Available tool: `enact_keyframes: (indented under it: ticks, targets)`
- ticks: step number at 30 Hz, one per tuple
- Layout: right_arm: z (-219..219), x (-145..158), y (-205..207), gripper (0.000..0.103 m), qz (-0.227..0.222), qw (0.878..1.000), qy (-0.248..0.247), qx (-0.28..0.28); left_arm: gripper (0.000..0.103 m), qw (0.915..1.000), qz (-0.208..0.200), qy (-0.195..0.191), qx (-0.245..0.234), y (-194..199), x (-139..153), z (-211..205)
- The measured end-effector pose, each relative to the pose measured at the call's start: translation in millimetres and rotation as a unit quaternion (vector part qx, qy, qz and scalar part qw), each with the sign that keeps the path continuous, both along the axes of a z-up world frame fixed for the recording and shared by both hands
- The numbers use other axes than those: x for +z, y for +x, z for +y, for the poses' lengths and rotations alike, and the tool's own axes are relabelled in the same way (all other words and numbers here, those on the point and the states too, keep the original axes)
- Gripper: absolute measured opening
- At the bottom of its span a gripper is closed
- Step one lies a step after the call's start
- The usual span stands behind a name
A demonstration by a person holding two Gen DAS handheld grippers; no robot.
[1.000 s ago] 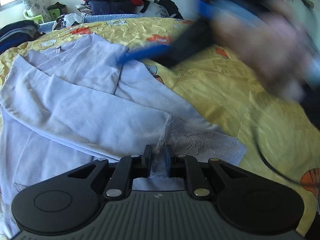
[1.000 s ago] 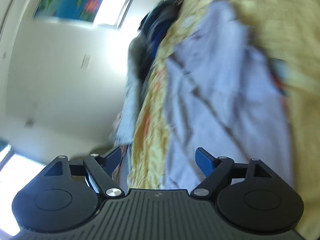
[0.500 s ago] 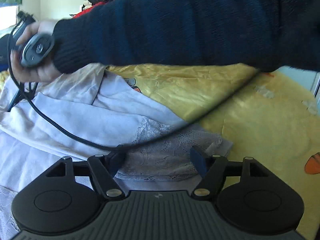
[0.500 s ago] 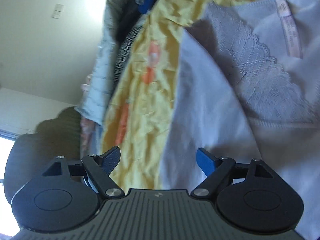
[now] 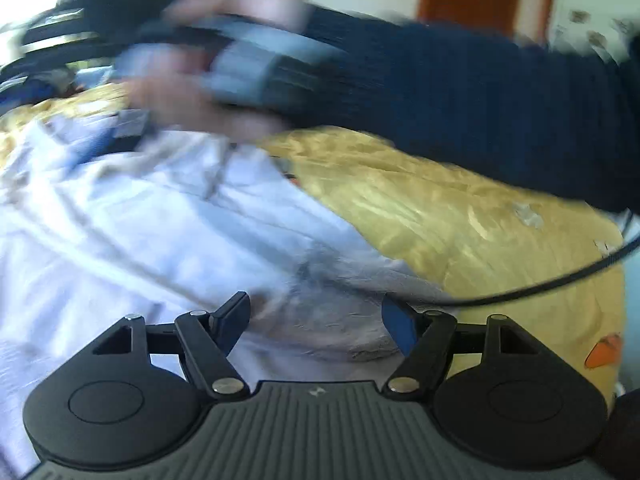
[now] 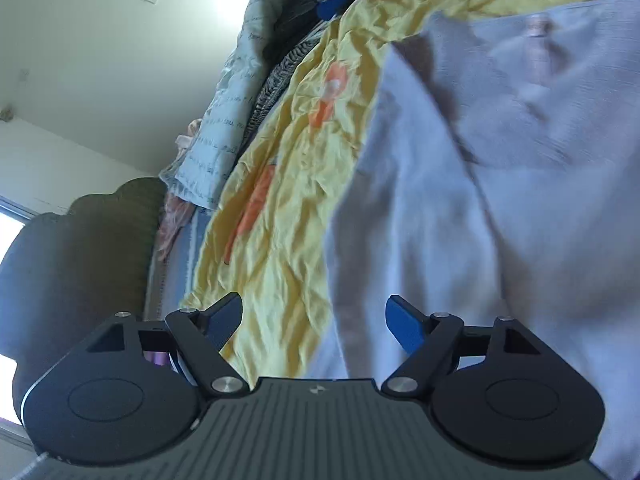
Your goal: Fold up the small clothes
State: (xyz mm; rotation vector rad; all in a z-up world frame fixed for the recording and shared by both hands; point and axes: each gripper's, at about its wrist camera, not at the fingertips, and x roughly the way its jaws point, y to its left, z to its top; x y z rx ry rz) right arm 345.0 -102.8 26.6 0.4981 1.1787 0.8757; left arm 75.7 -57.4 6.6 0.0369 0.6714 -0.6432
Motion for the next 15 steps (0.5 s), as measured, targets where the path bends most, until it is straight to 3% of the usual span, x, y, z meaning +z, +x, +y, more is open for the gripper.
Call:
enact_keyframes:
  ticks: [4,7,9,11,12,15]
  targets:
    - [-62,14,-49,0.080,-0.026,0.998,0.018,-0.055,0.073,0.9969,0.005,-0.030,0.072,-5,25,42]
    - [-84,6,-80,0.081,0.005,0.998,0.044,-0.049,0.073,0.9893,0.041,-0.027,0.137,15,20,59]
    - [-80,-10,-92,0.081,0.024,0.998,0.033,-0.044,0.073,0.9839,0.051,-0.014,0.170,27,11,62]
    - [-75,-27,-98,0.081,0.041,0.997,0.006,-0.062,0.073,0.9798,0.075,0.015,0.185,38,1,57]
    - [-78,-34,-101,0.074,0.040,0.997,0.007,-0.072,0.075,0.9806,0.063,0.019,0.184,35,0,58]
    - [-89,-41,-109,0.070,0.038,0.994,0.033,-0.096,0.081,0.9809,0.048,0.039,0.185,27,-3,51]
